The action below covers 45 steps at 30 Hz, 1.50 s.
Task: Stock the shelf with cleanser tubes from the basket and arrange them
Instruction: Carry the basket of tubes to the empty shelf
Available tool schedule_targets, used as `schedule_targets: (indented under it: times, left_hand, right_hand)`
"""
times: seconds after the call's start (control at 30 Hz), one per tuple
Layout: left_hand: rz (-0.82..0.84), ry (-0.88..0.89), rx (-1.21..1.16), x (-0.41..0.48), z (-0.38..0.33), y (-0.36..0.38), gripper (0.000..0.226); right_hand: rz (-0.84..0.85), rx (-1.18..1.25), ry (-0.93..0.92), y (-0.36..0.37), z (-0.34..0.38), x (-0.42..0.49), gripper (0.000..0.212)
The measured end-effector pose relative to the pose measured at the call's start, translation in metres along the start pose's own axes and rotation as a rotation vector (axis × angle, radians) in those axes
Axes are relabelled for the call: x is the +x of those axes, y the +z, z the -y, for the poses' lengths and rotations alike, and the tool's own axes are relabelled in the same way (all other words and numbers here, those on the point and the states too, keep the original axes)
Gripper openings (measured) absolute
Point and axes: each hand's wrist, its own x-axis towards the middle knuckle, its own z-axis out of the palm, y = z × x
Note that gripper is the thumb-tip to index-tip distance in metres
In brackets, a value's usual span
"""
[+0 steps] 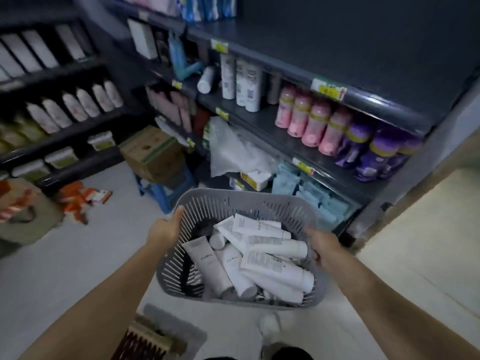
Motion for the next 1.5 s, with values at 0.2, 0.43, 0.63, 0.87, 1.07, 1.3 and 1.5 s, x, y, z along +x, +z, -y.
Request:
schedule_targets:
  times: [0.2,0.43,0.63,0.87,1.07,1.3,1.5]
  left_hand:
    - [-0.204,-0.236,-0.111,0.046,0.005,-0.041,0.093]
    - [-0.394,-0.360,-0.230,0.114,0.005,-0.110,0.082]
    - [-0.391,-0.408,-0.281,0.216,0.020,-0.171,0.102]
    - [-0.355,-0.351,-0.278,0.337,0.006,-0.261,0.102]
    - [-0.322,-0.385,-0.297,0.452,-0.007,-0.316,0.125]
    - [-0.347,-0.441,-0.345,0.592,-0.022,-0.333,0.105]
    - [-0.219,-0.438,-0.493,0.701,-0.046,-0.337,0.097]
  right_hand:
    - [0.164,-0.217,-0.126,0.096,0.107,0.057,0.040]
    - [0.349,-0.345,-0.207,0.220,0.214,0.079,0.028]
    - [0.385,-0.335,-0.140,0.341,0.273,0.096,0.035]
    - [0.336,-0.309,-0.073,0.469,0.338,0.121,0.039]
    - [0.342,-0.303,-0.033,0.561,0.400,0.155,0.039]
    - [0.347,-0.288,0.015,0.667,0.477,0.236,0.039]
    - [0.279,-0.274,0.053,0.732,0.527,0.304,0.037]
